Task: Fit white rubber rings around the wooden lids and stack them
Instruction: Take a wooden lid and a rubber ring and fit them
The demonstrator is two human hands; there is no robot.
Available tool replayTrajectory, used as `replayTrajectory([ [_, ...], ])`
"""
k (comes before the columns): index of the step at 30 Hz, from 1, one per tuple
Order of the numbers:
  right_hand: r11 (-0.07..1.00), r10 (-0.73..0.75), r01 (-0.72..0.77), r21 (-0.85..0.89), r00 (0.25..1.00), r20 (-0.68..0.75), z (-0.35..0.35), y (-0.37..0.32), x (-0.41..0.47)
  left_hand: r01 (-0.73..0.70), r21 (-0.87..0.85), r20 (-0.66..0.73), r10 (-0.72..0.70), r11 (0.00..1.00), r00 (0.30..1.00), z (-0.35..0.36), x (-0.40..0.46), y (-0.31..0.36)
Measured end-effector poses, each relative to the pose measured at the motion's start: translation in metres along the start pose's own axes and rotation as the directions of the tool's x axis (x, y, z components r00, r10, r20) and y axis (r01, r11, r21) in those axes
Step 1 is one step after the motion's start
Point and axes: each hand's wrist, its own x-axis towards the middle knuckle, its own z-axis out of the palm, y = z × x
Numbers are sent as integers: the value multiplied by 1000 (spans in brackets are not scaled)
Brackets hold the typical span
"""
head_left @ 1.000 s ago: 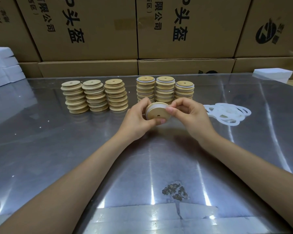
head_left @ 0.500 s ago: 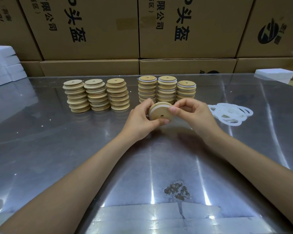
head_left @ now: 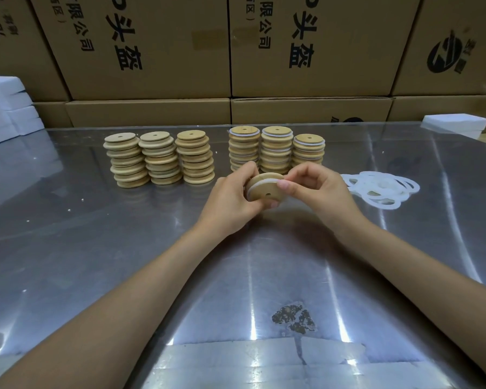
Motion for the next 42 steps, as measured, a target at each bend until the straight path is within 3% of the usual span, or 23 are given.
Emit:
replayTrajectory([
  [3,999,45,-45,13,999,-15,0,-1,1,34,-15,-1,-34,999,999,1,-1,1],
  [6,984,162,-158,84,986,-35,-1,0,2,126,-159,17,-125,979,992,3,-1,4],
  [10,974,222,-219,65,974,-40,-3,0,0,268,-396,58,-267,878,962,5,-1,8],
  [13,975,218,-216,52,975,-37,-2,0,-1,304,-465,53,-316,832,947,5,-1,9],
  [22,968,249,-249,-28,968,-14,-1,6,0,283,-442,39,-297,851,954,7,-2,12],
  [26,981,102,-94,-170,994,41,6,10,-1,347,-510,42,-380,787,924,8,2,12],
  [36,955,69,-87,-284,995,-70,8,16,0,430,-623,236,-367,654,900,16,-2,26],
  [42,911,68,-86,-403,996,-59,10,15,-1,404,-582,219,-343,705,914,17,-3,29],
])
